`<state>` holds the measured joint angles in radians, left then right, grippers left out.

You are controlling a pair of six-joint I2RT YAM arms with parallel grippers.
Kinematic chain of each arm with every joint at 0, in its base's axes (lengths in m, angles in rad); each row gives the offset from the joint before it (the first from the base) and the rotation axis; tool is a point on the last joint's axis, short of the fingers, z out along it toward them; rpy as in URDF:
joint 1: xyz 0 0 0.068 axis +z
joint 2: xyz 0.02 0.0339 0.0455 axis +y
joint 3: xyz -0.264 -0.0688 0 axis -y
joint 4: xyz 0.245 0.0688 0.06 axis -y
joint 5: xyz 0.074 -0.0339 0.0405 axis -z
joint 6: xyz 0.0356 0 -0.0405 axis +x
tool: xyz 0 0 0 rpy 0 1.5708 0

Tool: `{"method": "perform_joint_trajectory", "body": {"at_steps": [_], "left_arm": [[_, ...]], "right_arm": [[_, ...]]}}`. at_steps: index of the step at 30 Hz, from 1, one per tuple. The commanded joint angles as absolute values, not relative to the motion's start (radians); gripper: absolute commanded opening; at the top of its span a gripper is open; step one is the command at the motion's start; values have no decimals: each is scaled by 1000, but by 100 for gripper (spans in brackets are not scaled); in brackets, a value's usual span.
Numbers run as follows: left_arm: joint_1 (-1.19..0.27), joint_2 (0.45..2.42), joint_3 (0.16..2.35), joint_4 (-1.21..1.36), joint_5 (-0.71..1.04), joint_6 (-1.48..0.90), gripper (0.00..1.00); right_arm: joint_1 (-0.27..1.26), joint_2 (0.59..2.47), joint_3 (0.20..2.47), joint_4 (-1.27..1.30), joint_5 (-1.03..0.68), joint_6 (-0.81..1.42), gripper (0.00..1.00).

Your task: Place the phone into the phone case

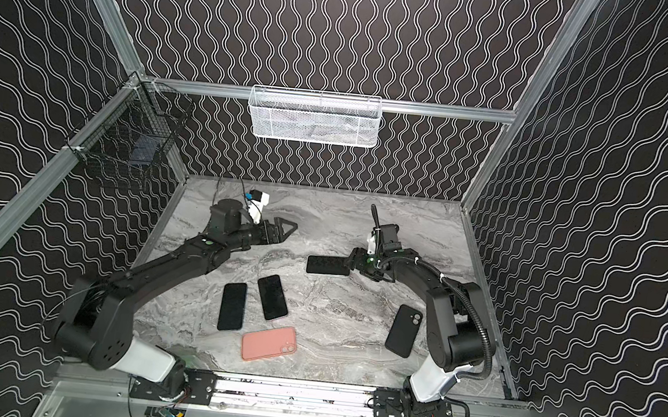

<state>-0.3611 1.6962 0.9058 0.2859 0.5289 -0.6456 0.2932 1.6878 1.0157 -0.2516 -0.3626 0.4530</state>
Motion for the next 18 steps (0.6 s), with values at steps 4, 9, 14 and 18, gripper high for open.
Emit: {"method": "perform_joint_trajectory", "body": {"at_steps": [4, 9, 14, 18], "left_arm": [[-371, 1853, 845, 536, 708, -849, 99], [-416, 1904, 903, 344, 631, -782, 99], [-456, 1958, 986, 147, 565, -738, 99], [-466, 2000, 1015, 77, 531, -736, 99]], "right_arm": [[256, 1755, 1012, -162, -505, 431, 69], [232, 1808, 1010, -131, -522, 437, 70], [230, 1858, 1031, -120, -554, 428, 70], [231, 1891, 1049, -112, -579, 427, 71]]}}
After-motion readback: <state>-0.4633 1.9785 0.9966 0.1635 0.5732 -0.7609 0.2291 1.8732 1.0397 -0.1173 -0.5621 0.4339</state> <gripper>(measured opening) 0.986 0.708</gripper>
